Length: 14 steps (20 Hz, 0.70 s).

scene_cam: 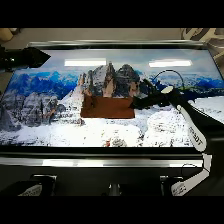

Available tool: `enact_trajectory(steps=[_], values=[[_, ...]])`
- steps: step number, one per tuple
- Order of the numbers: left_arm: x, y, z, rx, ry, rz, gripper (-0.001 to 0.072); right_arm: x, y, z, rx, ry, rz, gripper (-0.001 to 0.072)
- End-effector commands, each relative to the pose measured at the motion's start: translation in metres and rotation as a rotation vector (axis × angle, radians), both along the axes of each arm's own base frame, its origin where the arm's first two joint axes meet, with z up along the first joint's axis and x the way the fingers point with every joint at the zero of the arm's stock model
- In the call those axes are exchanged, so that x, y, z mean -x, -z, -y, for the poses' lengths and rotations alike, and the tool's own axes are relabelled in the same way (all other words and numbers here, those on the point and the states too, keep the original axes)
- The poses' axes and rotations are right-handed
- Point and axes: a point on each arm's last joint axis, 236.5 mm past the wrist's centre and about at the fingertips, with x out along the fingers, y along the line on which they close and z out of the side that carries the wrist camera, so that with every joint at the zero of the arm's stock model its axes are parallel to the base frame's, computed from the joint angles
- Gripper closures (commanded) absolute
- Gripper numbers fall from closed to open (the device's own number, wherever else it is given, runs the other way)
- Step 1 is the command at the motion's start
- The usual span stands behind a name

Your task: Fold the shirts.

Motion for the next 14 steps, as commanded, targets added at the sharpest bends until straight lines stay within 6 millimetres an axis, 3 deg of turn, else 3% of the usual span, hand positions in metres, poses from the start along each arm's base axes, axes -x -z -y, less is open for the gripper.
enact_trajectory(steps=[1, 4, 6, 8, 11, 14], values=[[0.000, 0.000, 0.000, 0.000, 0.000, 0.001, 0.0684, -0.032, -0.050, 0.075, -0.027, 0.055, 0.128, 0.0694], [0.000, 0.000, 0.000, 0.000, 0.000, 0.000, 0.0684, -0.044, -0.103, 0.206, 0.005, 0.286, 0.220, 0.0693], [0.000, 0.000, 0.000, 0.000, 0.000, 0.000, 0.0684, -0.020, -0.125, 0.294, 0.062, 0.440, 0.242, 0.0692], [0.000, 0.000, 0.000, 0.000, 0.000, 0.000, 0.0684, 0.030, -0.128, 0.372, 0.157, 0.559, 0.193, 0.0692], [0.001, 0.000, 0.001, 0.003, 0.004, -0.003, 0.0683, 0.123, -0.107, 0.442, 0.245, 0.646, 0.015, 0.0691], [0.003, 0.001, 0.004, 0.002, 0.012, -0.009, 0.0684, 0.212, -0.075, 0.473, 0.338, 0.670, -0.223, 0.0692]])
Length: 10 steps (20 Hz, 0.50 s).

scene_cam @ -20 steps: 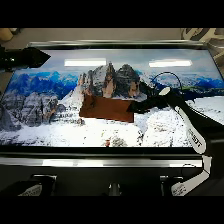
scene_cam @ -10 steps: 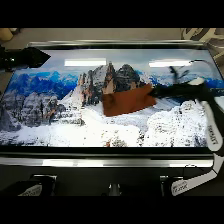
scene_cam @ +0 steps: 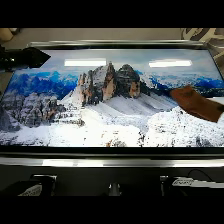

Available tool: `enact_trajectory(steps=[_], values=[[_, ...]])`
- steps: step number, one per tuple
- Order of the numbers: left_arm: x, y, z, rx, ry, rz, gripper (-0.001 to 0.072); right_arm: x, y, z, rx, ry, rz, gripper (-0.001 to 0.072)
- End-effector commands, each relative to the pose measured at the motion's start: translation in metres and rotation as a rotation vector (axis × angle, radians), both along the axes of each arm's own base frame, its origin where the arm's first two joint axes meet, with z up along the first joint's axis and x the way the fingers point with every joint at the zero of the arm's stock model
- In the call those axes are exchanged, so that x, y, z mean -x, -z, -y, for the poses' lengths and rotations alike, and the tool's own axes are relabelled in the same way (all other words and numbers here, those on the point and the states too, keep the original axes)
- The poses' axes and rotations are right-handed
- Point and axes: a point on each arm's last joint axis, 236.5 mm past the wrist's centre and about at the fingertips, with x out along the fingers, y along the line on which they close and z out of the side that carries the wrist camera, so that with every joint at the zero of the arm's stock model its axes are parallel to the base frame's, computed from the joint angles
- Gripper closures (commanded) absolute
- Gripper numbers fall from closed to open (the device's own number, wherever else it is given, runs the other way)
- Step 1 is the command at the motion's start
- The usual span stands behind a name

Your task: Fold the shirts.

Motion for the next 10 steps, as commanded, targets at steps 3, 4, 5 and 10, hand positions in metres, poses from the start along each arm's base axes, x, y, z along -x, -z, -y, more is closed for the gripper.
enact_trajectory(steps=[3, 4, 5, 10], values=[[0.004, 0.001, 0.006, 0.001, 0.018, -0.009, 0.0684, 0.141, 0.056, 0.033, 0.004, 0.126, -0.384, 0.0693], [0.004, 0.001, 0.008, 0.001, 0.022, -0.009, 0.0684, 0.152, 0.067, 0.031, 0.016, 0.126, -0.424, 0.0693], [0.004, 0.001, 0.009, 0.002, 0.023, -0.009, 0.0684, 0.158, 0.076, 0.028, 0.017, 0.127, -0.447, 0.0693], [0.005, 0.001, 0.011, 0.002, 0.028, -0.011, 0.0684, 0.178, 0.096, 0.031, 0.062, 0.115, -0.518, 0.0693]])
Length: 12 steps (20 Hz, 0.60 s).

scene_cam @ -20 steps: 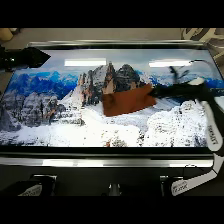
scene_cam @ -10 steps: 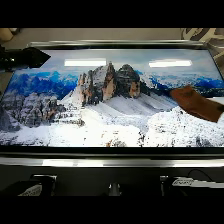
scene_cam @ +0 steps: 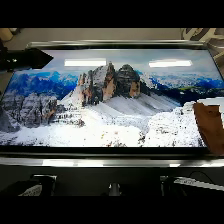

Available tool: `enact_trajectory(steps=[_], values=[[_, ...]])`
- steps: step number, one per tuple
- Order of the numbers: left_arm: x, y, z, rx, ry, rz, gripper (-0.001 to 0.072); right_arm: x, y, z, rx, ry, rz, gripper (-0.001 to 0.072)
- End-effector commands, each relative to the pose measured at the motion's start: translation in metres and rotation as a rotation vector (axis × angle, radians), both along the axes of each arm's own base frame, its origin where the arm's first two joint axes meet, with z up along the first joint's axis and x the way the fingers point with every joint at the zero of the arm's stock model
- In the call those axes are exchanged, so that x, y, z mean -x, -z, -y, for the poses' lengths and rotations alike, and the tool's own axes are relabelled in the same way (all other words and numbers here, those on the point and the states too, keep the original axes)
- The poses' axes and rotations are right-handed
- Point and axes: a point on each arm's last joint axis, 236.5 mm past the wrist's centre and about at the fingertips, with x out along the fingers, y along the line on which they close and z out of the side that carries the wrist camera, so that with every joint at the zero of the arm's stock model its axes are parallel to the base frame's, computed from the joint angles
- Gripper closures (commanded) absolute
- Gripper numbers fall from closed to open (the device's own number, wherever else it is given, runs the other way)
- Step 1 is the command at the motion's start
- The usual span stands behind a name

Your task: Fold the shirts.

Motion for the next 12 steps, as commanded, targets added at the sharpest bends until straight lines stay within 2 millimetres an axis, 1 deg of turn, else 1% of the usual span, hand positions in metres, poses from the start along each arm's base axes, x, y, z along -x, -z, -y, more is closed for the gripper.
enact_trajectory(steps=[1, 3, 6, 7, 8, 9, 10, 11, 12], values=[[0.001, 0.000, 0.001, 0.002, 0.001, -0.002, 0.0684, 0.025, 0.013, 0.012, 0.062, -0.016, -0.086, 0.0693], [0.001, 0.000, 0.001, 0.002, 0.001, -0.002, 0.0684, 0.029, 0.015, 0.014, 0.070, -0.019, -0.102, 0.0693], [0.000, 0.000, 0.001, 0.002, 0.001, -0.001, 0.0684, 0.033, 0.021, 0.006, 0.048, -0.015, -0.118, 0.0692], [0.000, 0.000, 0.001, 0.002, 0.001, 0.000, 0.0684, 0.036, 0.022, 0.007, 0.051, -0.008, -0.131, 0.0688], [0.000, 0.000, 0.001, 0.002, 0.001, 0.000, 0.0683, 0.039, 0.021, 0.008, 0.055, 0.000, -0.148, 0.0594], [0.000, 0.000, 0.001, 0.002, 0.001, 0.000, 0.0684, 0.041, 0.021, 0.008, 0.056, -0.003, -0.156, 0.0335], [0.000, 0.000, 0.001, 0.002, 0.001, 0.000, 0.0683, 0.043, 0.018, 0.012, 0.077, -0.023, -0.160, 0.0080], [0.000, 0.000, 0.001, 0.002, 0.001, 0.000, 0.0684, 0.043, 0.010, 0.018, 0.098, -0.059, -0.153, 0.0037], [0.000, 0.000, 0.001, 0.002, 0.001, 0.000, 0.0684, 0.039, -0.002, 0.029, 0.142, -0.064, -0.143, 0.0040]])
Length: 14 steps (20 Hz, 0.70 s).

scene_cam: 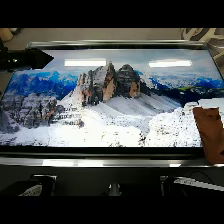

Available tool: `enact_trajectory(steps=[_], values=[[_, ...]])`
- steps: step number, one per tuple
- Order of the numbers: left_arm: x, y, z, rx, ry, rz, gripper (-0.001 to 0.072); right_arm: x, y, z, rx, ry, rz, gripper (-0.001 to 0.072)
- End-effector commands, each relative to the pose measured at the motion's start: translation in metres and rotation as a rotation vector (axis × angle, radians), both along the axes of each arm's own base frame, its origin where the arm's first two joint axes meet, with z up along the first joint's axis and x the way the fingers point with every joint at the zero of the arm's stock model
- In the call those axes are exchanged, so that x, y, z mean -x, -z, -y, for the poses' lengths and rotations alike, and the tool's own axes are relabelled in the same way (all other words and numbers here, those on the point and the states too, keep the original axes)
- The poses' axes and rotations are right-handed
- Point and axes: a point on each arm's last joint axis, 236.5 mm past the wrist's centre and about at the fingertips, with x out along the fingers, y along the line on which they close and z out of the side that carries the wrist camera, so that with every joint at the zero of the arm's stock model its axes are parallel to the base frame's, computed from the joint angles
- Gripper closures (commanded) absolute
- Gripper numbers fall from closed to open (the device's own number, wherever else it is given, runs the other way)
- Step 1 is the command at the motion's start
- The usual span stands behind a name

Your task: Fold the shirts.

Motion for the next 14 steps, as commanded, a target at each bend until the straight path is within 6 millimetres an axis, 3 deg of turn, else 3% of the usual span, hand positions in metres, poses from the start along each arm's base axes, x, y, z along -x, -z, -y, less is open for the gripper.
enact_trajectory(steps=[1, 2, 4, 6, 7, 8, 9, 10, 11, 12, 14], values=[[0.000, 0.000, 0.001, -0.001, 0.003, 0.002, 0.0685, -0.010, -0.034, 0.033, 0.128, -0.049, 0.026, 0.0042], [0.000, -0.001, 0.002, -0.005, 0.003, 0.005, 0.0686, -0.028, -0.061, 0.053, 0.224, -0.093, 0.074, 0.0042], [-0.007, 0.005, -0.007, -0.055, -0.048, -0.016, 0.0687, -0.085, -0.129, 0.081, 0.439, -0.215, 0.203, 0.0043], [-0.015, 0.026, -0.037, -0.276, -0.135, -0.064, 0.0687, -0.161, -0.191, 0.073, 0.613, -0.328, 0.361, 0.0043], [-0.015, 0.044, -0.061, -0.430, -0.204, -0.134, 0.0687, -0.196, -0.210, 0.050, 0.645, -0.401, 0.425, 0.0044], [-0.011, 0.061, -0.084, -0.568, -0.255, -0.206, 0.0686, -0.225, -0.216, 0.019, 0.627, -0.457, 0.472, 0.0045], [-0.008, 0.080, -0.099, -0.668, -0.275, -0.275, 0.0682, -0.243, -0.206, -0.020, 0.565, -0.549, 0.459, 0.0047], [-0.004, 0.100, -0.102, -0.690, -0.269, -0.344, 0.0622, -0.247, -0.187, -0.053, 0.502, -0.647, 0.377, 0.0048], [0.007, 0.128, -0.099, -0.653, -0.278, -0.455, 0.0384, -0.240, -0.163, -0.085, 0.415, -0.717, 0.262, 0.0052], [0.023, 0.156, -0.092, -0.613, -0.264, -0.568, 0.0169, -0.233, -0.143, -0.114, 0.315, -0.752, 0.182, 0.0112], [0.064, 0.204, -0.074, -0.559, -0.179, -0.725, 0.0149, -0.222, -0.117, -0.169, 0.144, -0.833, 0.130, 0.0108]])
